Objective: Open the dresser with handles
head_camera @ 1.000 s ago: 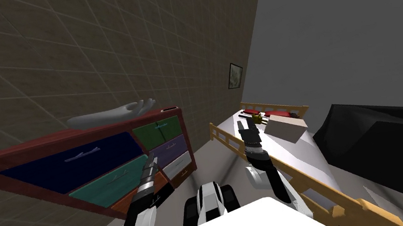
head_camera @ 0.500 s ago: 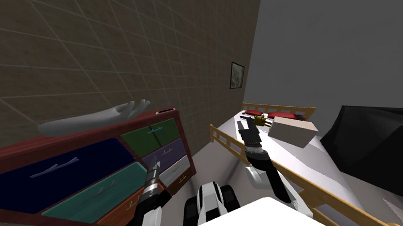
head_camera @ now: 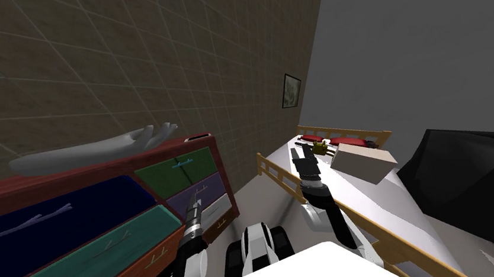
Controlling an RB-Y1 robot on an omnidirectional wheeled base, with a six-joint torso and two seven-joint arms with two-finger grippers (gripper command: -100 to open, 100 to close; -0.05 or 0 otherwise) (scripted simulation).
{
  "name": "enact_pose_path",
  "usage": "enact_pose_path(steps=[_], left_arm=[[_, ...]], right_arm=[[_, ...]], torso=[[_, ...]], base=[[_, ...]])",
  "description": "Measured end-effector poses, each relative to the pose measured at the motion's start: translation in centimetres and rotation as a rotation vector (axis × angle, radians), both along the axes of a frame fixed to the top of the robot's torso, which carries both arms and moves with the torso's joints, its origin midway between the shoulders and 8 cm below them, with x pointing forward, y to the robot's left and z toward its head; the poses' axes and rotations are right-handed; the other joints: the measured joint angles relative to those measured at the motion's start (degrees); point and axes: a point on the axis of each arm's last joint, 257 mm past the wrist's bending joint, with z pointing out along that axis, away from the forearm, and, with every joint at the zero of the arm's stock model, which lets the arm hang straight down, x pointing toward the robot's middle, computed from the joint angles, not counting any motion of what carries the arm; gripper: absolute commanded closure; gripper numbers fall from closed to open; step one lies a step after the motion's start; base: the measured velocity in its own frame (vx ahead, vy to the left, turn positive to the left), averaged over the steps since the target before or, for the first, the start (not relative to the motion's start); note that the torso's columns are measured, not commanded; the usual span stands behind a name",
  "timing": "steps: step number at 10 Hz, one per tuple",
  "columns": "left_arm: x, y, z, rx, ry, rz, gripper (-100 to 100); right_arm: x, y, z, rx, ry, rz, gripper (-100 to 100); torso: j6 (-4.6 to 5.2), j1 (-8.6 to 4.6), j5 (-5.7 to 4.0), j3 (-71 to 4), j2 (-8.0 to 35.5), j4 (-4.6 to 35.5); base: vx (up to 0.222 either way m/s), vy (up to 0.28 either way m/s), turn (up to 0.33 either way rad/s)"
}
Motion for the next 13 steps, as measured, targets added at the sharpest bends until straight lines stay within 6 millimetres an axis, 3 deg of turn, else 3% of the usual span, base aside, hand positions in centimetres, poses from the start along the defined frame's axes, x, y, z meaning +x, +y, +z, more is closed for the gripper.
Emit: enact_pose_path(steps=[2,3,13], left_arm=[[0.5,0.3,0.8,0.003,-0.002,0.0,-100],[0.5,0.3,0.9,0.002,-0.001,0.0,100],[0.4,-0.5,1.6,0.004,-0.01,-0.012,100]], right_arm=[[0.0,0.0,0.0,0.0,0.0,0.0,0],[0.0,0.0,0.0,0.0,0.0,0.0,0],[0.0,0.0,0.0,0.0,0.0,0.0,0]], torso=[[0.0,-0.09,-0.02,-0.2,-0.3,-0.1],[0.0,-0.12,-0.03,-0.1,-0.2,-0.1],[-0.02,-0.12,0.08,-0.1,-0.1,-0.2]], base=[[0.06,0.006,-0.002],[-0.039,-0.003,0.003],[-0.124,-0.062,0.013]])
